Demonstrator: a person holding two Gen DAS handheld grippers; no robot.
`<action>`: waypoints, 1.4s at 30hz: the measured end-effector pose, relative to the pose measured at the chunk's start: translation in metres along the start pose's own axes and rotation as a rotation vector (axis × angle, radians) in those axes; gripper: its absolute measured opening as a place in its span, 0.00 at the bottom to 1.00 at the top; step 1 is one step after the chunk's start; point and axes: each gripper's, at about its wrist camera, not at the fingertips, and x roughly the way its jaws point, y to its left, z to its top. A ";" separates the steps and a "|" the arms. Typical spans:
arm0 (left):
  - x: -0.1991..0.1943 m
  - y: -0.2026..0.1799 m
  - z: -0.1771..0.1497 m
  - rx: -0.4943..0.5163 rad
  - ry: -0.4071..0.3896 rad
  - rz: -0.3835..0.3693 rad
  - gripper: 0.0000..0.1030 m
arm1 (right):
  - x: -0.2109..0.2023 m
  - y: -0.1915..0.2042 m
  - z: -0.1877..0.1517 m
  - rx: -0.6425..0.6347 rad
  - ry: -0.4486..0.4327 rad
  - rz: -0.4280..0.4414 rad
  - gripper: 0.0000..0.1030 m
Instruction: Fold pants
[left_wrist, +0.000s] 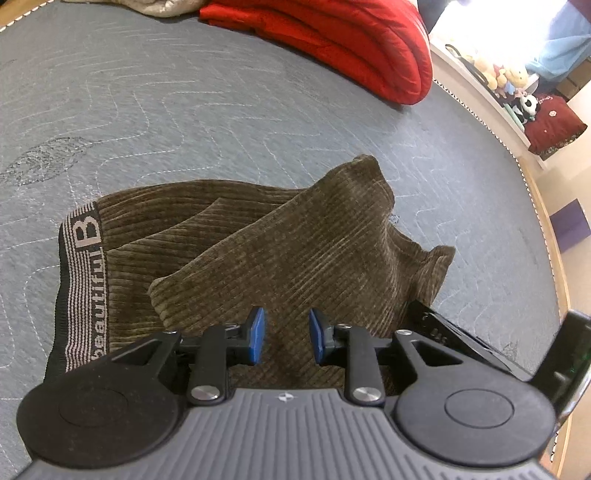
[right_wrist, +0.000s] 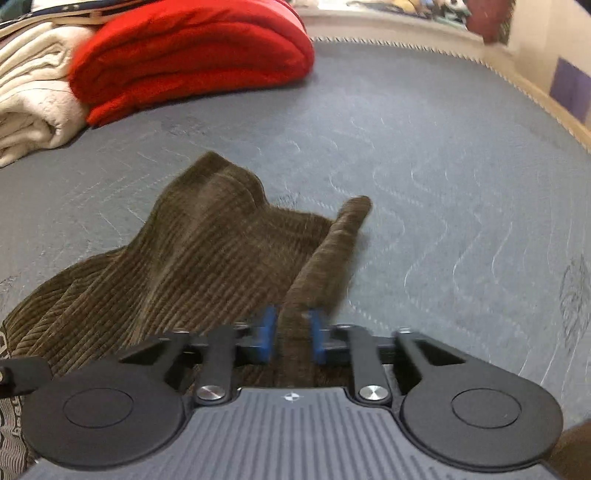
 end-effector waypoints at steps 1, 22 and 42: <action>0.000 -0.001 0.000 0.003 0.000 0.002 0.28 | -0.003 -0.001 0.000 -0.006 -0.009 0.009 0.14; -0.005 -0.031 -0.001 0.048 -0.070 -0.027 0.28 | -0.110 -0.224 -0.003 0.485 -0.320 -0.213 0.11; 0.086 -0.116 -0.077 0.409 0.109 -0.061 0.64 | -0.075 -0.432 -0.092 1.133 -0.226 -0.153 0.37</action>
